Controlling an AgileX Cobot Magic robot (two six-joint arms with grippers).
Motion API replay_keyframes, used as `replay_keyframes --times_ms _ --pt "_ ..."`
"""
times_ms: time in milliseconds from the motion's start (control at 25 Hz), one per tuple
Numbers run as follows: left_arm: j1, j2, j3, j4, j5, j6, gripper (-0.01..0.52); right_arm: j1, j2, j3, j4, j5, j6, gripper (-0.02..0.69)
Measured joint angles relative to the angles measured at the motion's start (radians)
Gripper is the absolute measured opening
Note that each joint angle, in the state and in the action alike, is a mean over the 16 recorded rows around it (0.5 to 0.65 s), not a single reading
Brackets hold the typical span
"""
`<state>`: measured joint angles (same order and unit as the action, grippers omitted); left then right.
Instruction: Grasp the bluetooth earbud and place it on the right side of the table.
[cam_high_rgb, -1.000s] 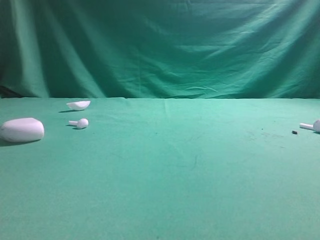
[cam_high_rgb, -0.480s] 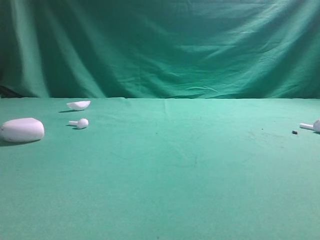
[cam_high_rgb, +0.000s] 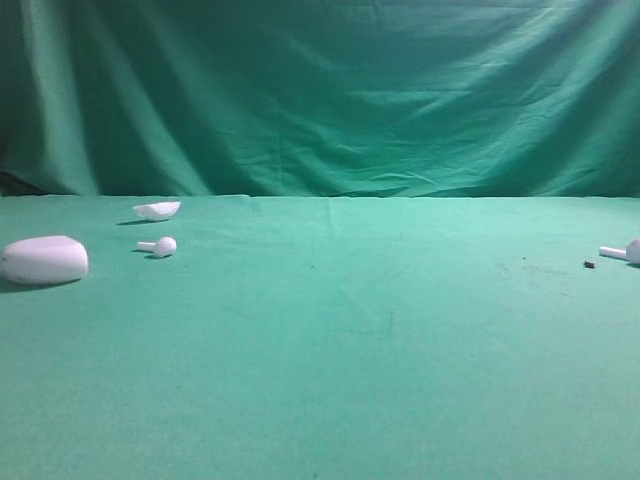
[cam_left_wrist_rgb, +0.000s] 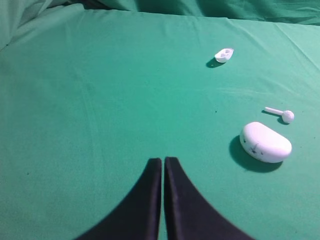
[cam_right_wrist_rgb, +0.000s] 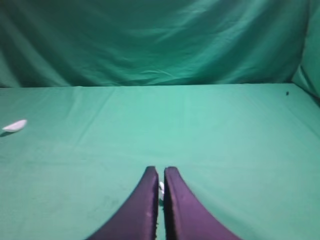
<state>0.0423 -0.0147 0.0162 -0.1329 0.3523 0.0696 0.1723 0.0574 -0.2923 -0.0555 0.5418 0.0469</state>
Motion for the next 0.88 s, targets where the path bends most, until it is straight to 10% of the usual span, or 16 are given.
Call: replay_keyframes --times_ms 880 --pt "0.0 0.0 0.0 0.0 0.0 0.0 0.0 -0.066 -0.069 0.319 0.018 -0.165 -0.003 0.0"
